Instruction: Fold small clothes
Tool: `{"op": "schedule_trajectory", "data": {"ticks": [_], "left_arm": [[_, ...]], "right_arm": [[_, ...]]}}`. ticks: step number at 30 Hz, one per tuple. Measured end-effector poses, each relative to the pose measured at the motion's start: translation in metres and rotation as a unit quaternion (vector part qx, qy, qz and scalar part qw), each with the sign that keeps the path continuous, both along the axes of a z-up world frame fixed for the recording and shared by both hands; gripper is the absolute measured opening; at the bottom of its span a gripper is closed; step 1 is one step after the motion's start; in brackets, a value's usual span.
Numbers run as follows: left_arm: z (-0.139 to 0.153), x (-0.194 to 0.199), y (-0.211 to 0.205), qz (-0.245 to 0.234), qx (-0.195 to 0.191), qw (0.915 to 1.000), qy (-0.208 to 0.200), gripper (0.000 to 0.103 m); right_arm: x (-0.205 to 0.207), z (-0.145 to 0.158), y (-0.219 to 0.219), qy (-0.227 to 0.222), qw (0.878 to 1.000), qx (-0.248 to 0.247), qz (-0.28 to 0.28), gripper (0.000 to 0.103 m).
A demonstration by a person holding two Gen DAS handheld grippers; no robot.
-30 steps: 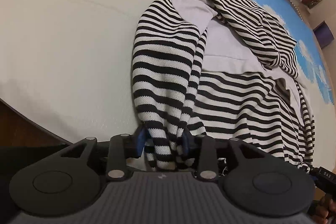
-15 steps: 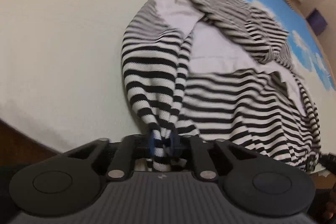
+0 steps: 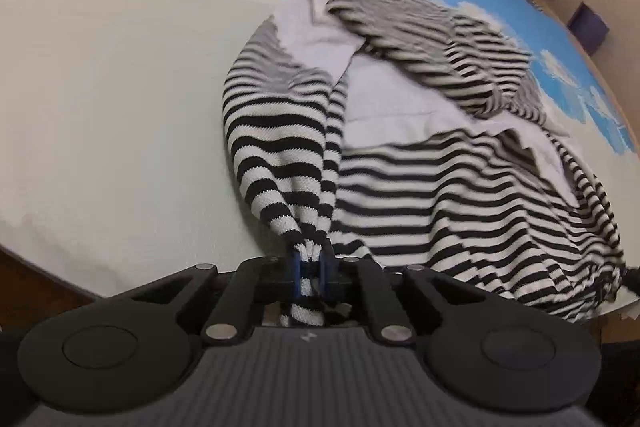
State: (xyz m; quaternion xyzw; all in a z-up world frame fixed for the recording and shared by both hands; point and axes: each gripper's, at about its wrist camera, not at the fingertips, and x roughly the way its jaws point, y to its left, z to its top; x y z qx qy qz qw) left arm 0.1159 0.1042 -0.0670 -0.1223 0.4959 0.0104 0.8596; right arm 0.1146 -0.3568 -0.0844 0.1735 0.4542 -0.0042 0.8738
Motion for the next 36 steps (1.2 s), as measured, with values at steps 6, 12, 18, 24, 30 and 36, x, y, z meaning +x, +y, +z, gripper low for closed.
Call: {"op": "schedule_trajectory", "data": {"ticks": [6, 12, 18, 24, 30, 36], "left_arm": [[0.045, -0.012, -0.002, -0.027, -0.003, 0.9972, -0.069, 0.008], [0.098, -0.039, 0.009, -0.053, -0.009, 0.9917, -0.117, 0.007], [0.143, -0.095, 0.023, -0.091, -0.053, 0.9878, -0.115, 0.008], [0.145, -0.094, 0.033, -0.092, -0.069, 0.9888, -0.095, 0.008], [0.121, 0.001, 0.049, -0.054, -0.090, 0.9921, -0.068, 0.008], [0.068, 0.129, 0.071, 0.024, -0.110, 0.9937, -0.003, 0.009]], "right_arm": [[-0.013, 0.052, -0.020, -0.073, 0.997, 0.033, -0.010, 0.007], [-0.046, 0.109, -0.046, -0.127, 0.989, 0.071, 0.004, 0.007], [-0.106, 0.153, -0.066, -0.161, 0.982, 0.096, 0.035, 0.007], [-0.106, 0.152, -0.068, -0.140, 0.983, 0.109, 0.048, 0.007], [-0.019, 0.126, -0.057, -0.085, 0.990, 0.104, 0.039, 0.007], [0.113, 0.087, -0.031, -0.024, 0.995, 0.091, 0.034, 0.007]]}}
